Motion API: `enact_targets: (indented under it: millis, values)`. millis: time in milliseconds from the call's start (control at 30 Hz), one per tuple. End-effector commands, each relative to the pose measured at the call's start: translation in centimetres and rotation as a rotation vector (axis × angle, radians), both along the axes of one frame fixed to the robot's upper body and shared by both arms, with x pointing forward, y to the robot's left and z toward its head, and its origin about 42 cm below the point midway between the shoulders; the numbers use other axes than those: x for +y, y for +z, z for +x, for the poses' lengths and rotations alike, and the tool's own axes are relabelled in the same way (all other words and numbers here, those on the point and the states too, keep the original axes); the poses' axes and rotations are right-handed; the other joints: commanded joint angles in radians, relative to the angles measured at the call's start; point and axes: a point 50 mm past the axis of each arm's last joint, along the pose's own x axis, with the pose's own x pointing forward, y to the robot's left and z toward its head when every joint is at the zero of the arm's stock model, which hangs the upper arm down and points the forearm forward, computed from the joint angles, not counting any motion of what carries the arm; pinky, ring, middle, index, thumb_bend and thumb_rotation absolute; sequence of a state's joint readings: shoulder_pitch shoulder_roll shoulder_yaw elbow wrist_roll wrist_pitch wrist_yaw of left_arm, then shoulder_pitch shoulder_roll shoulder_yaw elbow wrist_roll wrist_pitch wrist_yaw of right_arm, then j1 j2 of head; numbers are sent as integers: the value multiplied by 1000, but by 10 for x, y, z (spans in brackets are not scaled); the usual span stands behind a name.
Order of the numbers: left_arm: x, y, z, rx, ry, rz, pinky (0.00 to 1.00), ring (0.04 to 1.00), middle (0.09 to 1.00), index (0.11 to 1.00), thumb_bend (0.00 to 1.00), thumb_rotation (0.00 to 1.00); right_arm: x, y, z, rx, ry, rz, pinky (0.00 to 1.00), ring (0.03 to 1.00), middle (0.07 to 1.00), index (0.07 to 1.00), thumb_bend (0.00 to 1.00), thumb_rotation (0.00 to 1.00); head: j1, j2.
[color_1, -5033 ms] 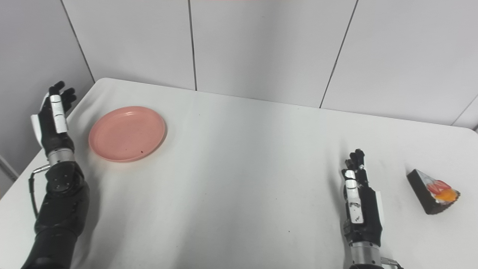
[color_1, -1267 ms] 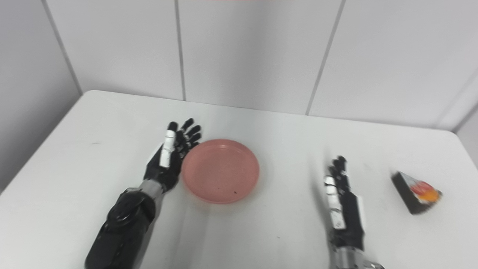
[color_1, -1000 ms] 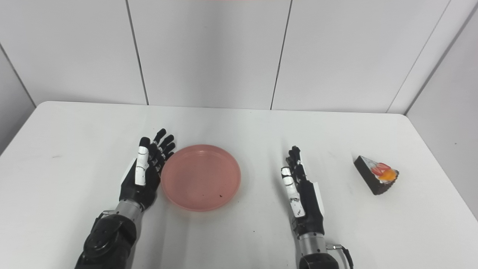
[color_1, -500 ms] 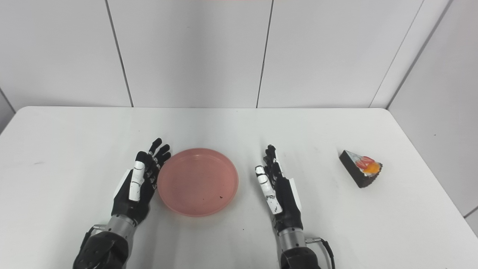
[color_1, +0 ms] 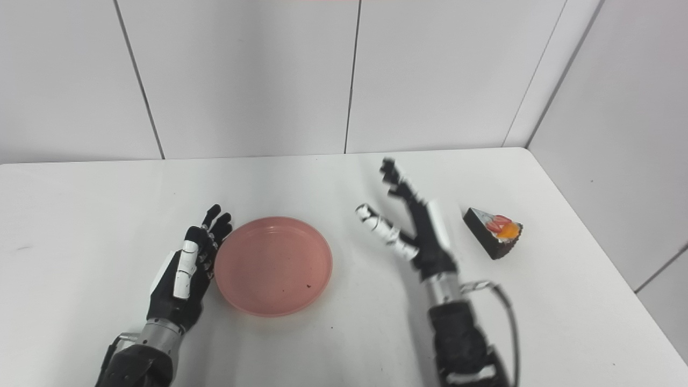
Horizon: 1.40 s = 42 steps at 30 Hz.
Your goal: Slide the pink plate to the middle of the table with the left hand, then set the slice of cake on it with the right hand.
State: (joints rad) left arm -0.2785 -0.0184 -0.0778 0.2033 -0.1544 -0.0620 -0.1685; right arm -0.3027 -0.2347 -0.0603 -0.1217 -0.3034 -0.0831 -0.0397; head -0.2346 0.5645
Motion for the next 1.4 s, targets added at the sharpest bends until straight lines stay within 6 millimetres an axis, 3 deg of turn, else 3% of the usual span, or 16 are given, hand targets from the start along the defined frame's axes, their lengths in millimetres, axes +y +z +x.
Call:
enact_targets:
  millis: [0, 167, 333, 433, 667, 867, 967, 1367]
  values:
    - [4, -21, -6, 49, 27, 11, 1000, 999, 991, 1000, 707, 1000, -13, 26, -2, -32, -68, -52, 763, 815, 835, 863, 687, 592, -3, -3]
    - [8, -21, -6, 37, 38, 19, 1000, 1000, 998, 1000, 689, 1000, -43, 44, -6, -22, -217, -118, 708, 757, 784, 823, 684, 505, -14, -4]
    - [19, -21, -5, 26, 52, 28, 1000, 1000, 1000, 1000, 697, 1000, -62, 54, -9, 22, -364, -177, 714, 771, 796, 825, 726, 434, -80, -3]
    - [26, -22, -4, 25, 55, 36, 1000, 1000, 1000, 1000, 722, 1000, -70, 55, -7, 50, -431, -214, 663, 750, 796, 822, 749, 368, -117, -6]
    - [40, -24, -3, 8, 57, 31, 1000, 1000, 998, 980, 697, 1000, -85, 52, -2, 148, -590, -235, 643, 761, 806, 821, 793, 360, -184, -11]
    - [50, -27, 0, -3, 63, 32, 1000, 1000, 997, 994, 674, 1000, -89, 42, 2, 222, -642, -251, 676, 826, 854, 830, 839, 317, -219, -10]
    - [53, -28, 1, -9, 65, 38, 1000, 996, 990, 996, 670, 1000, -93, 33, 7, 266, -661, -277, 786, 882, 893, 855, 847, 331, -229, -7]
    - [55, -26, 1, -28, 65, 31, 999, 984, 979, 985, 664, 1000, -104, -11, 25, 386, -680, -335, 799, 876, 883, 847, 882, 295, -234, 5]
